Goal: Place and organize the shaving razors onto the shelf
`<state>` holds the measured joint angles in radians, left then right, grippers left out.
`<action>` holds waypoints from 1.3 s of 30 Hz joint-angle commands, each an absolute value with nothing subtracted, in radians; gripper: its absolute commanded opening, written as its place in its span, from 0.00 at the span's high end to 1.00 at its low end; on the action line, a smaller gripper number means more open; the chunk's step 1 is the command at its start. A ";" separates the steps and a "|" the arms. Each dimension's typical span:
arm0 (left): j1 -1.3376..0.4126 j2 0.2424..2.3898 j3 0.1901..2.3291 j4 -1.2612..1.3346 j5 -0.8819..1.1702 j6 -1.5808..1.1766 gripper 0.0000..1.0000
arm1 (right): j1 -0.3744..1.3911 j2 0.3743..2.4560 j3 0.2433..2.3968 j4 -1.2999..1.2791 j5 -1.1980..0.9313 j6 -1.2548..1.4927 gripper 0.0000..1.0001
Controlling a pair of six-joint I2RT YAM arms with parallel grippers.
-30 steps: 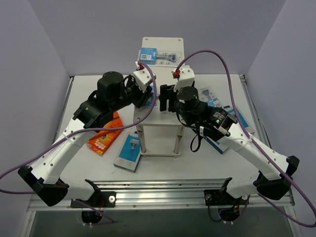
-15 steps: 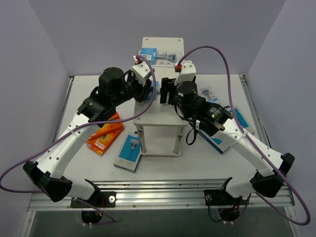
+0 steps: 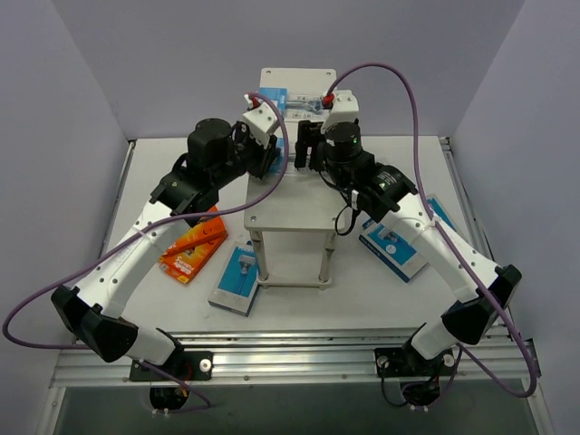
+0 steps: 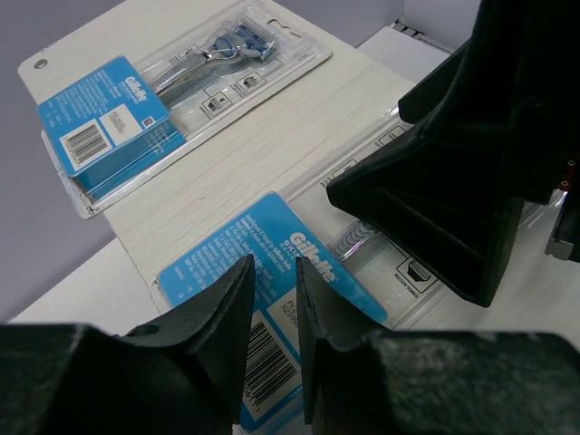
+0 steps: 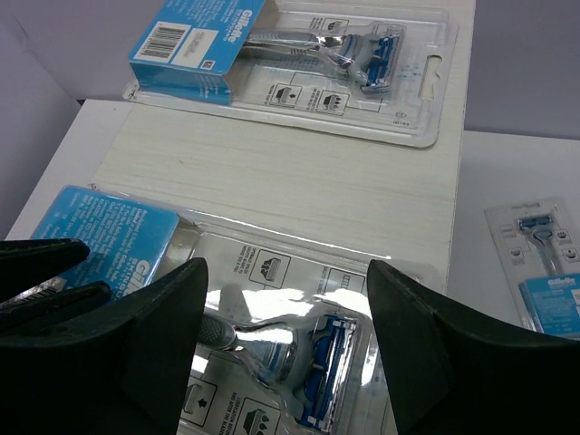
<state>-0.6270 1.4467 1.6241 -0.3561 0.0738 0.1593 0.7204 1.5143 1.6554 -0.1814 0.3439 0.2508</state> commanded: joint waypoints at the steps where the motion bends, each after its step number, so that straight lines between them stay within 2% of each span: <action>1: -0.614 1.482 1.640 -0.425 -0.031 0.144 0.67 | 0.692 1.562 1.713 -0.299 0.342 0.201 0.34; 9: -0.606 1.514 1.669 -0.400 -0.069 0.164 0.68 | 0.666 1.514 1.844 -0.339 0.356 0.213 0.29; 16: -0.586 1.568 1.713 -0.371 -0.055 0.158 0.68 | 0.588 1.335 1.777 -0.336 0.348 0.264 0.26; 27: -0.586 1.649 1.781 -0.357 -0.060 0.075 0.73 | 0.466 1.241 1.678 -0.345 0.287 0.279 0.24; 35: -0.586 1.666 1.773 -0.356 -0.117 0.029 0.77 | 0.413 1.249 1.620 -0.319 0.166 0.269 0.25; 39: -0.586 1.672 1.781 -0.356 -0.147 0.012 0.77 | 0.413 1.275 1.597 -0.302 0.034 0.264 0.28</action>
<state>-0.5930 1.6333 1.7683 -0.2790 -0.0925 0.0410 0.4164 1.2587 1.6089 -0.3550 0.1539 0.2710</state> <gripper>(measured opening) 0.229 0.732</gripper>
